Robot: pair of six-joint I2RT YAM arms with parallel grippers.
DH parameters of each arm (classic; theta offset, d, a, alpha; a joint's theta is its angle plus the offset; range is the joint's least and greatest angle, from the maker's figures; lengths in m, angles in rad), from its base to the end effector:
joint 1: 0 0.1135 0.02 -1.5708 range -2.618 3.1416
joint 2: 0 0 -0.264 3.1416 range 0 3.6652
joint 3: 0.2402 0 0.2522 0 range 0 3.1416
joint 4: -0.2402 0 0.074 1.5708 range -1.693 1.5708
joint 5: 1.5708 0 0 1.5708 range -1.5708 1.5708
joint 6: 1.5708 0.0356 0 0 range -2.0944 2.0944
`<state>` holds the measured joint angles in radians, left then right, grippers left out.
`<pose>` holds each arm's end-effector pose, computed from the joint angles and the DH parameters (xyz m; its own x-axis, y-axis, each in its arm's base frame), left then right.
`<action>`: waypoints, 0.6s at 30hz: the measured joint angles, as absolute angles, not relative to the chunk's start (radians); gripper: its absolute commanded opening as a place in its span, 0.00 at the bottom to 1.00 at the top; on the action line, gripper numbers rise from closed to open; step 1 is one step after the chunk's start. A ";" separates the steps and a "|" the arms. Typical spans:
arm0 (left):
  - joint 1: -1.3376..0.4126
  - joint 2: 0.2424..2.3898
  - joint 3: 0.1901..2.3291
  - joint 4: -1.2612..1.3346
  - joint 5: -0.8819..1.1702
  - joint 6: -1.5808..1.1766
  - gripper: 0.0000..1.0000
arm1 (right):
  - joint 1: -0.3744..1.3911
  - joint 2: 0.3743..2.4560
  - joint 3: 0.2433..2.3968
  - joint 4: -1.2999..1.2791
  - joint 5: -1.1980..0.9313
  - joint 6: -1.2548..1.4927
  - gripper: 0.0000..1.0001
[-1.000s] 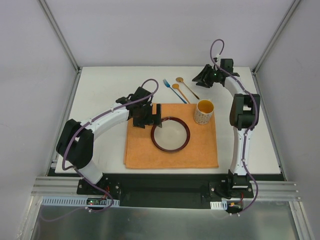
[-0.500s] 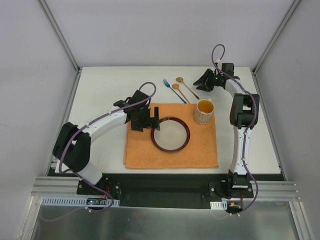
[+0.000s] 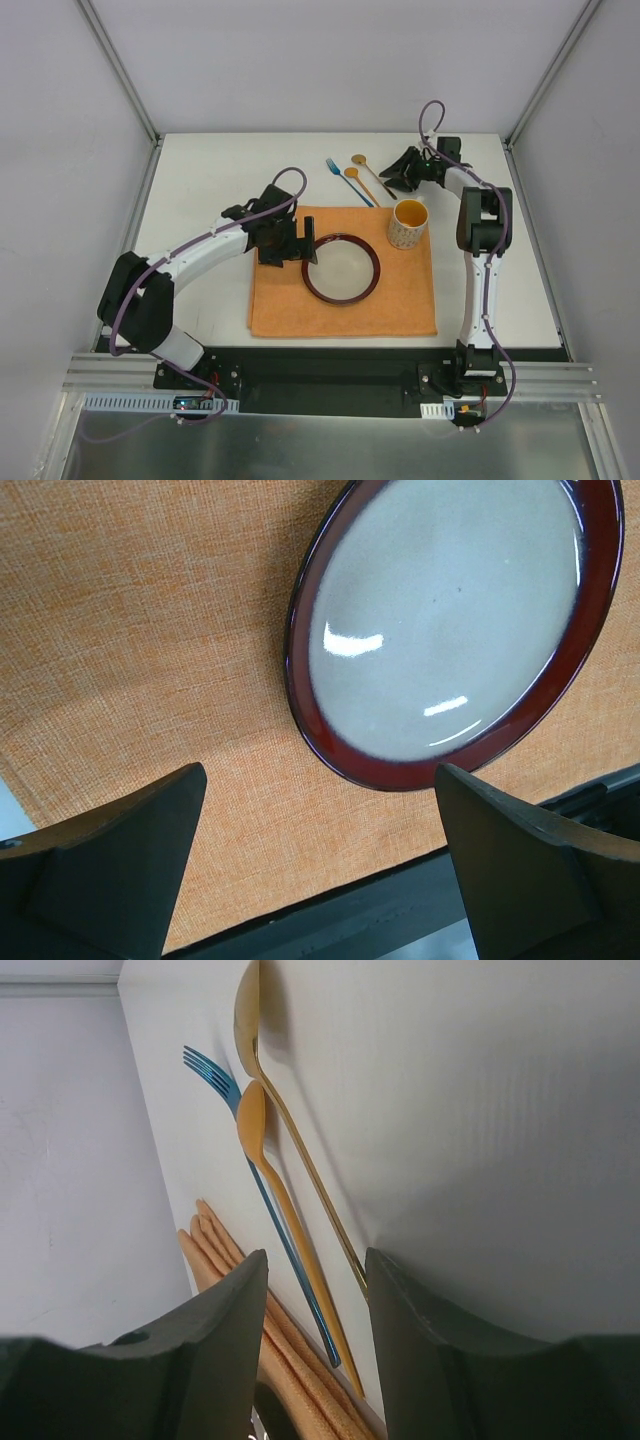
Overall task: Set the dinner table for one person
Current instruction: Pick up the spoon from the center of the board.
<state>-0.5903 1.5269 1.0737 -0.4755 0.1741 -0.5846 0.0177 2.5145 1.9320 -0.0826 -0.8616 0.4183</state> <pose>0.2626 -0.1834 0.2366 -0.9049 -0.0479 -0.4229 0.1619 0.8802 -0.4462 0.5472 0.0367 0.1238 -0.8110 0.2502 -0.5288 -0.3054 0.5898 0.7476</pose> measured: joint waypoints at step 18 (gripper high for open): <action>-0.590 1.518 1.065 -0.476 0.174 -0.587 0.99 | 0.046 2.545 1.916 0.004 -0.915 0.489 0.58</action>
<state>-0.5900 1.5177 1.0649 -0.4755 0.1741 -0.5873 0.0456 2.5446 1.9163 0.0040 -0.9150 0.4892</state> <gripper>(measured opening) 0.993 0.412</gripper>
